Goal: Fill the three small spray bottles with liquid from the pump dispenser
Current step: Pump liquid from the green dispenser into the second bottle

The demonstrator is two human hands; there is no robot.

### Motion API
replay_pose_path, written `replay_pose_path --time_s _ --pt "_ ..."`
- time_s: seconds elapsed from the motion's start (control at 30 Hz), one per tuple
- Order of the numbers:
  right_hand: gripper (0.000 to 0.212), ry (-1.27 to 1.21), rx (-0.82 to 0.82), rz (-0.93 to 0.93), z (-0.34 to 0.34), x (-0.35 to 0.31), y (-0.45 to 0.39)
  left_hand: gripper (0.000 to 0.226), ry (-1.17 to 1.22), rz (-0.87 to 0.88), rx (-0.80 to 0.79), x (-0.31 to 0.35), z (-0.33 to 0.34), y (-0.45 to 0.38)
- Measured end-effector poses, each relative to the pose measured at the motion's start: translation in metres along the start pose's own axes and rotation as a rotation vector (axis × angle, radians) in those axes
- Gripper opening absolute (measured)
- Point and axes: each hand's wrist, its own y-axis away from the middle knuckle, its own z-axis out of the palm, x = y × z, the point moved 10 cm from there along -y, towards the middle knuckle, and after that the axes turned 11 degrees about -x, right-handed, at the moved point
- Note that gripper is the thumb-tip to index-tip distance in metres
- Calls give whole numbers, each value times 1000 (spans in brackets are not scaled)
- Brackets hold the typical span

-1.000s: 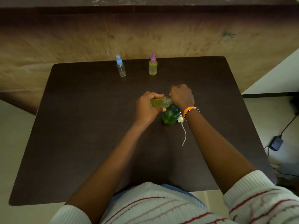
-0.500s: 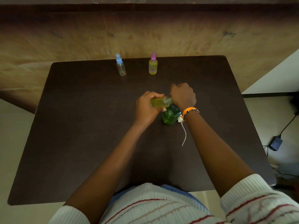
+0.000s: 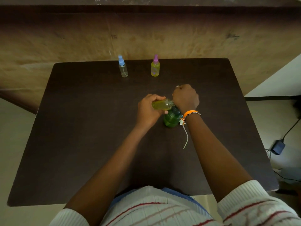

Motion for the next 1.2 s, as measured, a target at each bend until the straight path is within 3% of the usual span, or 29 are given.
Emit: replay_pose_path --time_s 0.23,0.57,0.87,1.2 --pt "39 55 -109 -4 7 -4 -5 50 7 22 8 3 -3 1" --pt "36 -8 17 -18 1 2 -1 49 14 -19 -3 -1 1 1" --pt "43 29 -149 11 13 -1 -10 48 26 -14 3 -1 -1 -1" --pt "39 30 -72 -13 7 -1 -6 47 -10 -21 -14 1 0 -1"
